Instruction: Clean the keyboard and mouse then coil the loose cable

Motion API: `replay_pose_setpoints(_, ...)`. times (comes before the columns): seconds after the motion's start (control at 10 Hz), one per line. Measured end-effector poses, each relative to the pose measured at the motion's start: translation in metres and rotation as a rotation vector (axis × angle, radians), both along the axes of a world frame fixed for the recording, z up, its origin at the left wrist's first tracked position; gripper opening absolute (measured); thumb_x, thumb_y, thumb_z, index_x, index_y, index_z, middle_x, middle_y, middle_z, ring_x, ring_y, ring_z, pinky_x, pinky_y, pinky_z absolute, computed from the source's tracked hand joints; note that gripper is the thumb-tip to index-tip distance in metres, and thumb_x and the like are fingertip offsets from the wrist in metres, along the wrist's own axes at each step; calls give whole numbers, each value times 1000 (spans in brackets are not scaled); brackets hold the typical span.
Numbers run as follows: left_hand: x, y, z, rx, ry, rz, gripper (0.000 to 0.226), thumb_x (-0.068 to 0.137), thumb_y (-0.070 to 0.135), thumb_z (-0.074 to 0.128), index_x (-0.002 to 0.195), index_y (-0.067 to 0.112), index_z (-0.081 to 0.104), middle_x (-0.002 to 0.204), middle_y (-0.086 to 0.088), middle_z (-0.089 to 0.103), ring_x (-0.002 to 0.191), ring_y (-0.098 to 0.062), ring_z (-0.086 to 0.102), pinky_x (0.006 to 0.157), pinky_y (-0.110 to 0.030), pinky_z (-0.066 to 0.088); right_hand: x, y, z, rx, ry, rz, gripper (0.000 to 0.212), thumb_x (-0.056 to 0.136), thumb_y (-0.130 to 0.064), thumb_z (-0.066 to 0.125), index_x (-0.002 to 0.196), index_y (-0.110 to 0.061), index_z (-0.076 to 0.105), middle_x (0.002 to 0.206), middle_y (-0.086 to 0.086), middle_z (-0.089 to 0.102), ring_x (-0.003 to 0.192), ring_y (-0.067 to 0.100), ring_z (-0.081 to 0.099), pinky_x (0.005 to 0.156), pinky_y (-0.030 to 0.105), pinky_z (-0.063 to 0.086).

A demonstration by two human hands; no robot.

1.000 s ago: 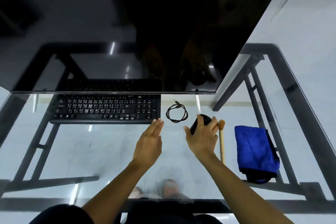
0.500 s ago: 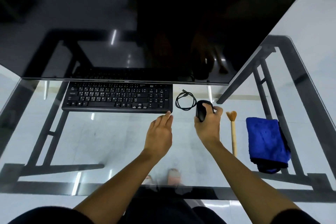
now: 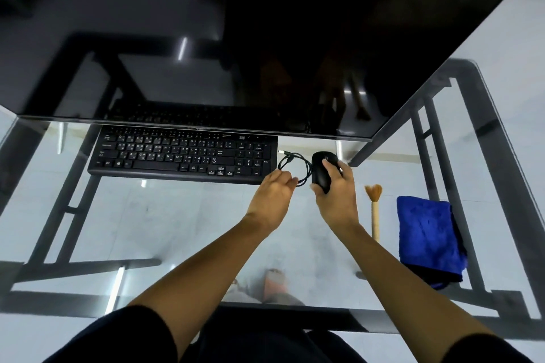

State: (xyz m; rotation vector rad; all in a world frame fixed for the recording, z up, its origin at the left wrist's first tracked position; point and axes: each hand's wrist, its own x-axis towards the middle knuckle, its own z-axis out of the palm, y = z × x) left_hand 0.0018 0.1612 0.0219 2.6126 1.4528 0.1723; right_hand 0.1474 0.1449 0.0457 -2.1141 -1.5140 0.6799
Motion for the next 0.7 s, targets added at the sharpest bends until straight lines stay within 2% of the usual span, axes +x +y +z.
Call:
replay_pose_setpoints(0.1,-4,-3,-1,-16,-15,-72,55,37,-2,83,90,12,74,77,1,63,73,-18,62,77,-22,54,4,12,4,-4,49,30,59,85,-15,69,138,-10,45,142,12,32,129,29,39,112,36,34)
replay_pose_setpoints(0.2,-7,-8,0,-1,-59,-100,51,41,-6,80,89,10,74,75,-1,64,71,-20,62,75,-23,55,8,18,5,-3,38,57,58,84,-18,69,138,-10,47,139,12,34,128,28,37,113,34,32)
replay_pose_setpoints(0.4,-19,-26,-4,3,-65,-141,53,51,-11,73,101,7,71,84,-3,65,80,-21,62,85,-26,45,13,26,5,-7,12,91,49,92,-26,57,138,-13,47,139,11,34,129,25,31,112,33,29)
replay_pose_setpoints(0.5,-18,-31,-1,-16,-63,-114,55,51,-13,74,103,6,71,86,-3,65,81,-22,62,81,-27,50,14,25,7,-17,3,103,49,93,-26,55,140,-14,45,140,10,33,130,26,30,112,35,30)
replay_pose_setpoints(0.6,-17,-33,2,-16,-95,-91,54,52,-13,74,102,6,71,86,-3,65,81,-22,63,85,-24,43,13,23,12,-23,-28,106,49,95,-28,53,141,-16,43,143,10,33,132,26,29,111,37,31)
replay_pose_setpoints(0.7,-18,-34,-1,-26,-173,-74,52,62,-14,72,110,6,67,95,-5,66,90,-23,64,93,-24,39,11,17,14,3,-96,92,48,98,-29,46,143,-17,38,147,9,33,134,26,27,112,39,31)
